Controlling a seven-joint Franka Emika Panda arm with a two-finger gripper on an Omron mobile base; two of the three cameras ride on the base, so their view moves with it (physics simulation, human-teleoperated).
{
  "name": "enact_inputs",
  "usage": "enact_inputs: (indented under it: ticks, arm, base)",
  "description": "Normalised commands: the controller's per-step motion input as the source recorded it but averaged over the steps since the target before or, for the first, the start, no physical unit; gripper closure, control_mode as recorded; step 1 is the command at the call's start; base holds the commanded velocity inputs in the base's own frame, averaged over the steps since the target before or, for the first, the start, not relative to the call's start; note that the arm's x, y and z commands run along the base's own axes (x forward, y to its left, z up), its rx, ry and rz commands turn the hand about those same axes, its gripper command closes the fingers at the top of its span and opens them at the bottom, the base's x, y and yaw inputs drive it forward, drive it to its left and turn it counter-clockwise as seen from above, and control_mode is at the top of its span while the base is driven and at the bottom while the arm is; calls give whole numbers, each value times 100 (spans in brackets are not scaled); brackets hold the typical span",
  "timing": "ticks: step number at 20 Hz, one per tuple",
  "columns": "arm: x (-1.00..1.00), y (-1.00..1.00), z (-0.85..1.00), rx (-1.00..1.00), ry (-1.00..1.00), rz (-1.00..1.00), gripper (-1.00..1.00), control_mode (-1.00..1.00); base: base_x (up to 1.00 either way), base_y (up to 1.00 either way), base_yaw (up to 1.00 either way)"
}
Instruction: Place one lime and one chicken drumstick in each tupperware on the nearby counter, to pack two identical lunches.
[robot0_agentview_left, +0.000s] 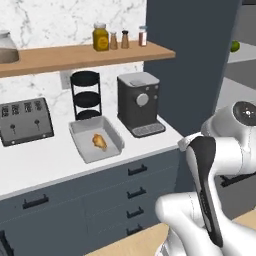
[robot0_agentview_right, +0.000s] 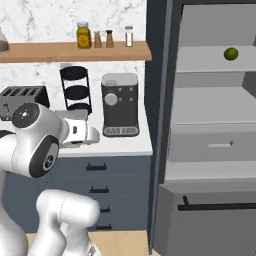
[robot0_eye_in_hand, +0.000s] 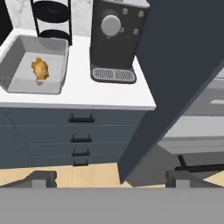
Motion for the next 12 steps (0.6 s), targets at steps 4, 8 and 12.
enact_inputs:
  ticks: [4, 8, 12]
  arm:
    - [0, 0, 0, 0, 0, 0, -100, 100]
    - [0, 0, 0, 0, 0, 0, -100, 100]
    - [0, 0, 0, 0, 0, 0, -100, 100]
  base:
    - [0, -100, 0]
    - [0, -100, 0]
    - [-8, -99, 0]
